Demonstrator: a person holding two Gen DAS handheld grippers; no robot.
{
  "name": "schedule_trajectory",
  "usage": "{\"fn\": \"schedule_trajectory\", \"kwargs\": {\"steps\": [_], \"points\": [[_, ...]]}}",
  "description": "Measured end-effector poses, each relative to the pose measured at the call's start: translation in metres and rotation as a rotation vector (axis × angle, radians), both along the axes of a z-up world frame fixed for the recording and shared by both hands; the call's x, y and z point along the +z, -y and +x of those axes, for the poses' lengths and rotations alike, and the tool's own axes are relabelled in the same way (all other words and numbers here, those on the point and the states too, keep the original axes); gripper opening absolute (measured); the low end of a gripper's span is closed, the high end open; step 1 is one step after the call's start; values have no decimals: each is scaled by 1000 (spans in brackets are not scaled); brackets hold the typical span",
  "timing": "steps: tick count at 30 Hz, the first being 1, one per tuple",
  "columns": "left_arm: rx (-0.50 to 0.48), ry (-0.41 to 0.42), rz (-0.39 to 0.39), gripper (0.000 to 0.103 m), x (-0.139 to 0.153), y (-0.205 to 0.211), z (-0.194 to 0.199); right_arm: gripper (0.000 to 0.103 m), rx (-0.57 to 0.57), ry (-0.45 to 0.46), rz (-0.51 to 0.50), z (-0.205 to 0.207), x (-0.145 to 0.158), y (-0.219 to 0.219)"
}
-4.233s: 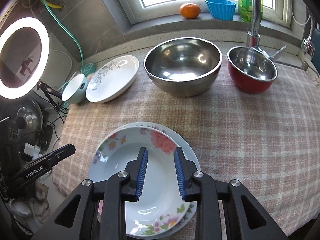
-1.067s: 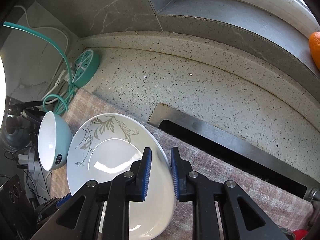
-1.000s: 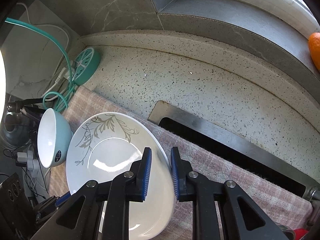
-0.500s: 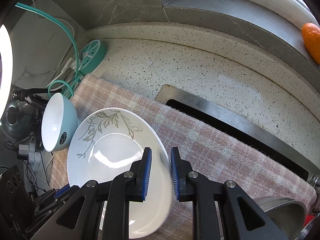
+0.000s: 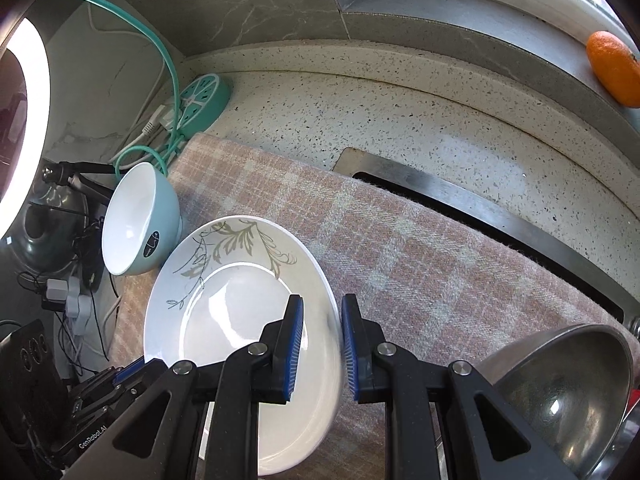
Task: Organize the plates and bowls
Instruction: 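Lift the leaf-pattern plate and carry it over the plate stack with both grippers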
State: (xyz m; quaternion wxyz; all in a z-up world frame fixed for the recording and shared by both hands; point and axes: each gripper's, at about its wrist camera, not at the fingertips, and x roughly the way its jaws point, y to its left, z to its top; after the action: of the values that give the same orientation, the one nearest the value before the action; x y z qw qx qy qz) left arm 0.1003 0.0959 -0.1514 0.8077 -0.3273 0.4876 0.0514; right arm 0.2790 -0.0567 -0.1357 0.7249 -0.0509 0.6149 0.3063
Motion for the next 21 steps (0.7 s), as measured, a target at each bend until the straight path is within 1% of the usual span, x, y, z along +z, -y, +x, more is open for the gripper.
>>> {"fn": "schedule_trajectory", "kwargs": {"steps": [10, 13, 21], "points": [[5, 0, 4, 15, 3, -7, -10, 18, -1, 5, 18, -15, 1, -3], [11, 4, 4, 15, 7, -15, -22, 18, 6, 9, 16, -19, 2, -6], [8, 15, 5, 15, 15, -21, -32, 18, -3, 13, 41, -33, 13, -2]]}}
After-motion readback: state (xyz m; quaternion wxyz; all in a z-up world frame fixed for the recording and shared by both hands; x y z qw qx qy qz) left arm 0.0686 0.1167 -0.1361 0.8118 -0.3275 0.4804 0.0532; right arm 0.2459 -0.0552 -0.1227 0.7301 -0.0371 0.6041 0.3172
